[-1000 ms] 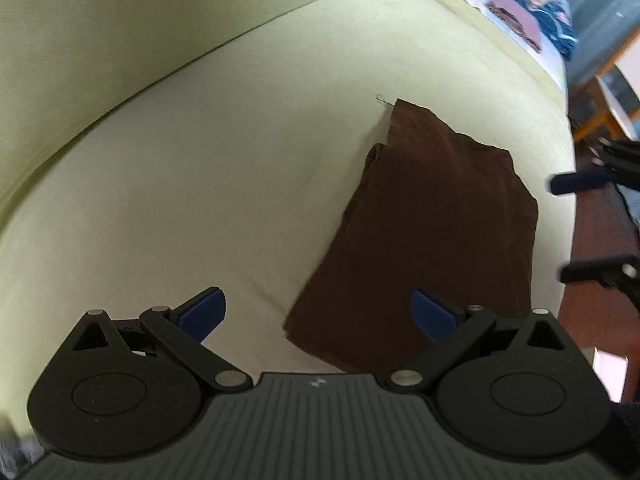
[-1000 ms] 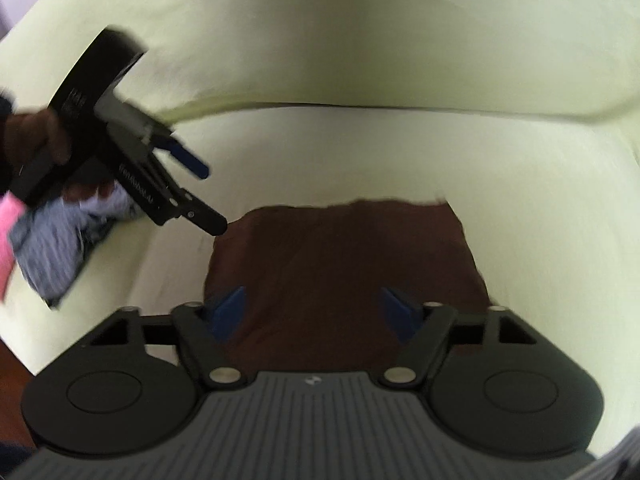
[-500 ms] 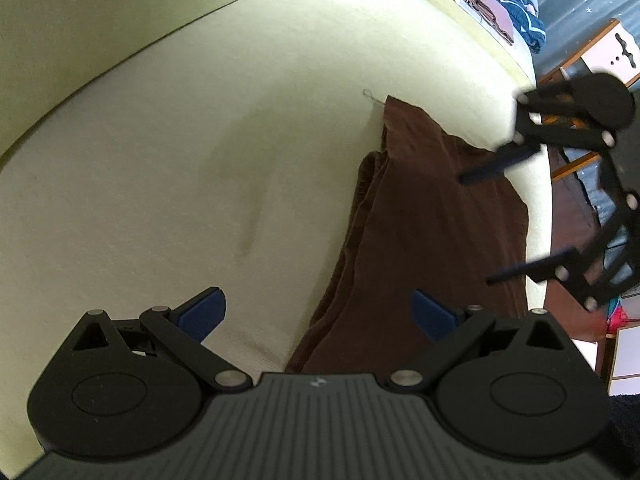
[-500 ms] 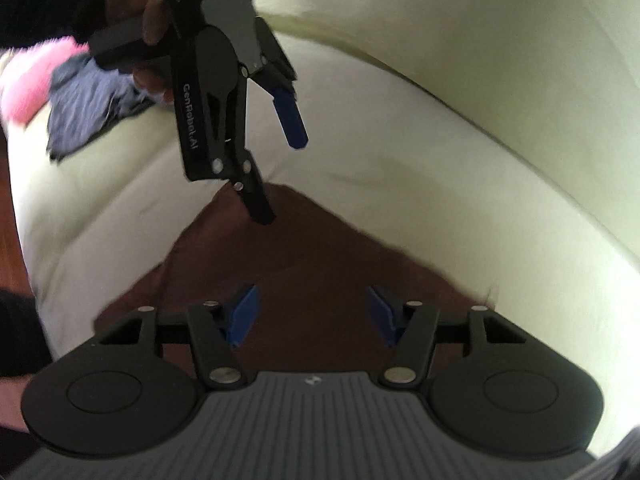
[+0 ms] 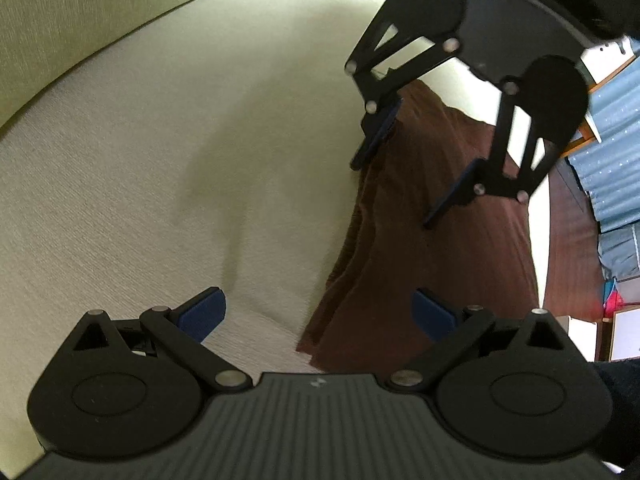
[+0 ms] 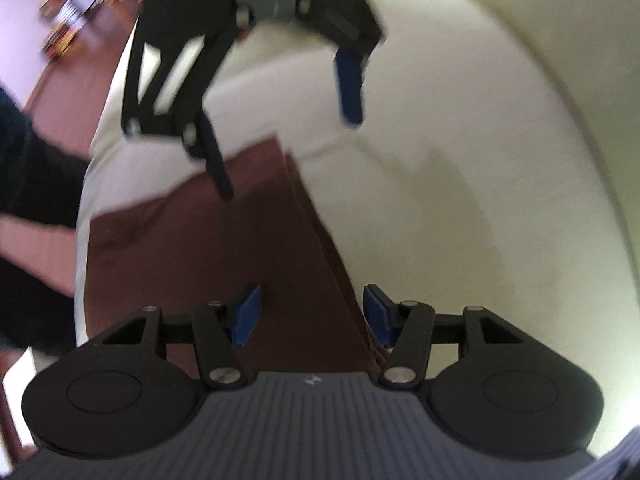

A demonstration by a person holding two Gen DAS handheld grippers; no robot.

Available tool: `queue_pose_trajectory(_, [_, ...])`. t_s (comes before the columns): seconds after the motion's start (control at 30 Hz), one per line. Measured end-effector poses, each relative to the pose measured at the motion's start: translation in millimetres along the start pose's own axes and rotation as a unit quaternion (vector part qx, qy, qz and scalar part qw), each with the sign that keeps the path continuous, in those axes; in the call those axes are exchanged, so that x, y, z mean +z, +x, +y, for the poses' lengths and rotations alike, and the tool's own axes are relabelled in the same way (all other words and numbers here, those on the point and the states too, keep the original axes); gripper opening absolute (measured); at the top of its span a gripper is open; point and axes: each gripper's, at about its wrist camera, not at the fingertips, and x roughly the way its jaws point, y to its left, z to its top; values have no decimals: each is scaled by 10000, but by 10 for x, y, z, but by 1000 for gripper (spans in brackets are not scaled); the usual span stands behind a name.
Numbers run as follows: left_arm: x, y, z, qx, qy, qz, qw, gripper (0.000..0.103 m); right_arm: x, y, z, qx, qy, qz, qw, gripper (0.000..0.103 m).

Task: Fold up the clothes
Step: 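Grasp the brown trousers' waistband with the left tool while the right tool grasps the cloth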

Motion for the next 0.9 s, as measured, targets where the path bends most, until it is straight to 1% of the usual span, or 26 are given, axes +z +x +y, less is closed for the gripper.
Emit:
queue_pose_trajectory(0.07, [-4, 5, 19, -16, 40, -5, 10000, 100, 16, 82, 26, 111, -185, 28, 9998, 54])
queue_pose_trajectory(0.1, [1, 4, 32, -50, 75, -21, 10000, 100, 59, 108, 34, 136, -227, 62, 9996, 52])
queue_pose_trajectory(0.13, [17, -1, 50, -121, 129, -63, 9998, 100, 89, 124, 70, 92, -359, 94, 9993, 49])
queue_pose_trajectory(0.17, [37, -7, 65, -189, 159, -98, 9996, 100, 90, 125, 121, 14, -563, 130, 9983, 42])
queue_pose_trajectory(0.2, [61, -11, 79, -256, 185, -131, 9994, 100, 90, 125, 163, -46, -707, 150, 9974, 39])
queue_pose_trajectory(0.3, [157, -1, 96, -464, 296, -161, 9984, 100, 34, 107, 373, -417, -1107, 105, 9929, 34])
queue_pose_trajectory(0.43, [307, 42, 75, -820, 592, -102, 9948, 100, -58, 71, 631, -1004, -1442, -36, 9844, 30])
queue_pose_trajectory(0.5, [384, 72, 45, -1035, 805, -27, 9914, 100, -117, 67, 795, -1409, -1648, -114, 9761, 29])
queue_pose_trajectory(0.53, [418, 87, 27, -1198, 899, 32, 9887, 100, -156, 70, 888, -1645, -1755, -159, 9705, 29])
queue_pose_trajectory(0.6, [473, 119, -10, -1511, 1046, 159, 9828, 100, -258, 96, 1068, -2111, -1972, -232, 9571, 29])
queue_pose_trajectory(0.63, [504, 150, -39, -1717, 1154, 261, 9780, 100, -293, 98, 1117, -2292, -2039, -258, 9514, 29])
queue_pose_trajectory(0.7, [537, 194, -73, -1857, 1292, 393, 9733, 100, -378, 102, 1216, -2715, -2172, -328, 9370, 29])
queue_pose_trajectory(0.73, [561, 225, -94, -1960, 1395, 492, 9694, 100, -428, 114, 1282, -2939, -2243, -367, 9284, 29])
queue_pose_trajectory(0.77, [576, 236, -104, -2018, 1472, 538, 9668, 100, -467, 126, 1338, -3100, -2296, -398, 9217, 29])
queue_pose_trajectory(0.8, [602, 252, -123, -2108, 1600, 612, 9624, 100, -492, 126, 1364, -3186, -2327, -420, 9179, 29])
queue_pose_trajectory(0.83, [621, 263, -121, -2182, 1706, 673, 9585, 97, -516, 123, 1383, -3256, -2355, -443, 9147, 29])
queue_pose_trajectory(0.9, [644, 280, -101, -2281, 1855, 769, 9527, 89, -560, 106, 1399, -3349, -2395, -475, 9101, 29])
